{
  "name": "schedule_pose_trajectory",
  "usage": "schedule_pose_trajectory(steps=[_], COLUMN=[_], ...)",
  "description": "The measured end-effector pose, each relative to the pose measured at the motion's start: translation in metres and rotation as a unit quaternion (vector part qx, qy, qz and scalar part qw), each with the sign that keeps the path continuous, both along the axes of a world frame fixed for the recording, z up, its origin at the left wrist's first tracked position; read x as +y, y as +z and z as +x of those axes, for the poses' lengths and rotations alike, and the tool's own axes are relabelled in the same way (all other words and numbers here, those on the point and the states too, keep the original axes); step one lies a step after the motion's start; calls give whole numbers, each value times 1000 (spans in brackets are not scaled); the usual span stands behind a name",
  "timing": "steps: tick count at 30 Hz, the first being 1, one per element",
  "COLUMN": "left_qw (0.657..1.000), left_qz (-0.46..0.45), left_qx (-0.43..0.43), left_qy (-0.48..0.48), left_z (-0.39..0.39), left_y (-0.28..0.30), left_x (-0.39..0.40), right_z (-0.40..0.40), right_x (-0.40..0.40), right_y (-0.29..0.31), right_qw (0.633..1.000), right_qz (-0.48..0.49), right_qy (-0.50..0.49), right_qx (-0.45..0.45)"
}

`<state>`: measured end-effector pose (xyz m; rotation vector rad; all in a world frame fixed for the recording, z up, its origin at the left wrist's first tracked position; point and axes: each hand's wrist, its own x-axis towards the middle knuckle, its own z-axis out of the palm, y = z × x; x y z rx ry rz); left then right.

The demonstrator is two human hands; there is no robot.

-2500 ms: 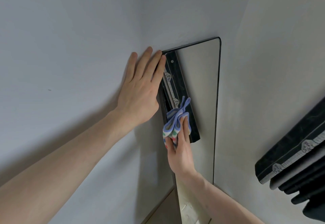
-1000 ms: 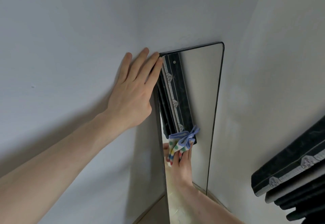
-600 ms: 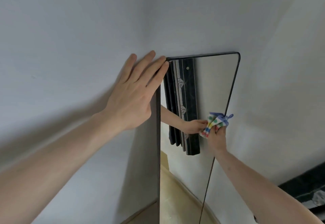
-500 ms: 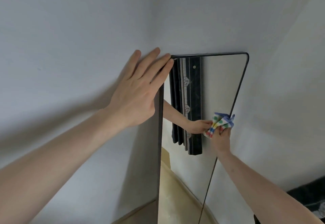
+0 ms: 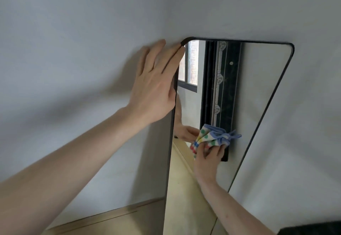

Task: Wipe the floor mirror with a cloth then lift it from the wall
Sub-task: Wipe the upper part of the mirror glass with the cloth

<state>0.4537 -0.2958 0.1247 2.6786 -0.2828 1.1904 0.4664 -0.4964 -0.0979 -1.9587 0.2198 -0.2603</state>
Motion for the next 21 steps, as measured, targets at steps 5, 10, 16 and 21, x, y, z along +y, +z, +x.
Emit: schedule_pose_trajectory(steps=[5, 10, 16, 21], left_qw=[977, 941, 947, 949], left_qz=[-176, -241, -223, -214], left_qx=[119, 233, 215, 200], left_qy=[-29, -39, -84, -117], left_z=[-25, -17, 2, 15], left_y=[-53, -54, -32, -35], left_x=[-6, 2, 13, 22], right_z=[-41, -43, -50, -62], right_x=[28, 35, 63, 67], right_y=[15, 36, 28, -23], right_qw=[999, 994, 983, 985], right_qz=[4, -24, -81, -114], right_qy=[48, 61, 53, 31], right_qx=[-19, -89, -155, -122])
